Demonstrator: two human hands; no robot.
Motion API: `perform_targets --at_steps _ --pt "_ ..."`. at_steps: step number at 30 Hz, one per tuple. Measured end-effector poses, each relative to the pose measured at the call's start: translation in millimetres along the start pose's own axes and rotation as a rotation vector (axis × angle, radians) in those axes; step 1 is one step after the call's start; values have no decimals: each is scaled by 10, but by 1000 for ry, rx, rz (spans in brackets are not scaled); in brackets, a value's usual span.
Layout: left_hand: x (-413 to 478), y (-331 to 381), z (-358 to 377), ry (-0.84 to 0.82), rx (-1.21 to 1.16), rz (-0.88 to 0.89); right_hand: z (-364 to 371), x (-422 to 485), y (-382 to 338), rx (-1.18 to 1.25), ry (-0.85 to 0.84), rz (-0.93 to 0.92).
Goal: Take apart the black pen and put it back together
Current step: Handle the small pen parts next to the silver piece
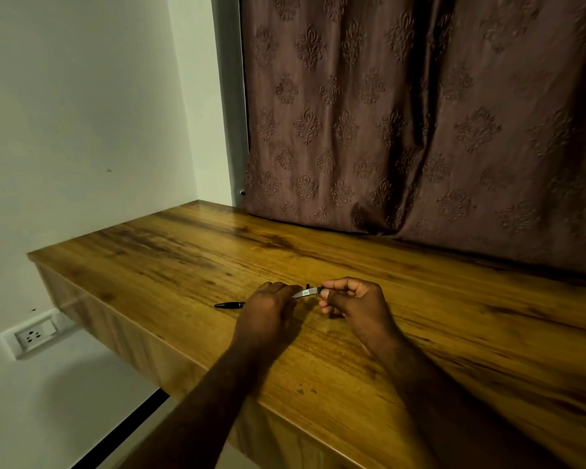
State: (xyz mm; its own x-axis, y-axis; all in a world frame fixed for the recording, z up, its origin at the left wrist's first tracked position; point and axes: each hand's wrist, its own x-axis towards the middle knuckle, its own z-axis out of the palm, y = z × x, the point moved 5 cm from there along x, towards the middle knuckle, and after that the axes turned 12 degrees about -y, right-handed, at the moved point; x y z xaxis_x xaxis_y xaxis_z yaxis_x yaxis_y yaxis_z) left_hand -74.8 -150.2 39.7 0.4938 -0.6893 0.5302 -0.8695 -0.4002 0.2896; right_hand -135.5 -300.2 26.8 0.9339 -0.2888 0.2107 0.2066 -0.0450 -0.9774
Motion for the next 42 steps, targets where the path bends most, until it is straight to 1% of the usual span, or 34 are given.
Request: perform_targets --at_steps 10,14,19,21,22,24,25,27,29,30,32,33,38,40,42 --pt "-5 72 -53 2 -20 28 28 21 38 -89 -8 -2" --pt "-12 55 -40 3 -10 30 37 36 57 -83 -3 2" --pt "-15 34 -38 46 9 29 45 33 46 -88 2 9" --pt "-34 42 -39 51 -19 29 52 23 31 -78 12 10" --pt "-44 12 -57 52 -80 -6 47 22 25 -71 22 11" --pt "-75 -160 -109 88 -297 -138 23 16 30 -81 43 18" --pt "-82 -292 -165 114 -356 -199 15 20 33 -95 51 21" --pt "-48 -577 -343 159 -278 -273 25 24 27 -128 49 20" --pt "24 -901 -492 113 -215 -399 57 32 34 -142 30 13" --pt "62 -1059 -529 61 -250 -489 69 38 37 -148 22 11" --pt "105 -1330 -532 -30 -420 -657 79 40 40 -160 20 12" --pt "127 -1427 -533 -67 -489 -702 80 41 39 -160 21 11" --pt "310 -1607 -461 -293 -537 -722 56 38 22 -153 42 -12" --pt "373 -1627 -374 -360 -466 -709 61 36 10 -150 33 -22" --pt "435 -1663 -302 -396 -385 -658 67 30 -8 -137 26 -32"
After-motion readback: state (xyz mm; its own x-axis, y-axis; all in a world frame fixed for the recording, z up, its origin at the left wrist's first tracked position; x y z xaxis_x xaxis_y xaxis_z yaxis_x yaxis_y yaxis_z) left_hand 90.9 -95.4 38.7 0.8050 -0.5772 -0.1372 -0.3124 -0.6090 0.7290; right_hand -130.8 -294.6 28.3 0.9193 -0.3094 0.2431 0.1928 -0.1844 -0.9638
